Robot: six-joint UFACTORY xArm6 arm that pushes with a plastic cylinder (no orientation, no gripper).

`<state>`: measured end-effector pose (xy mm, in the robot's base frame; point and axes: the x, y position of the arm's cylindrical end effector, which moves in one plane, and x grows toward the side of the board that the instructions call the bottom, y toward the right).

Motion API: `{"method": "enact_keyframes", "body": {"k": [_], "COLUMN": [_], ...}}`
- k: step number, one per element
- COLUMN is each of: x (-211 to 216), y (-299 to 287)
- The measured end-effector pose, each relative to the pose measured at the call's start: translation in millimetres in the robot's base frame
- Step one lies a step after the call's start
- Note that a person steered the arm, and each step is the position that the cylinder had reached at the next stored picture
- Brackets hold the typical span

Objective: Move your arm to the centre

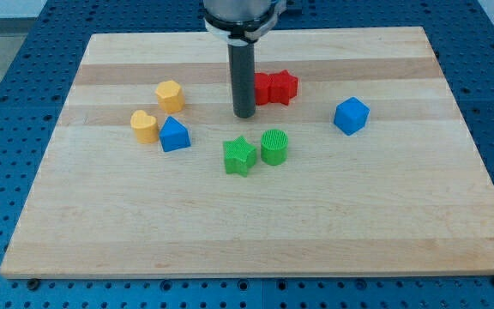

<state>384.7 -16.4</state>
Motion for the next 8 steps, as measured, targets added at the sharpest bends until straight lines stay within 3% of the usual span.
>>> {"method": "enact_keyframes", "body": {"k": [8], "x": [-16.2], "y": [2.6]}}
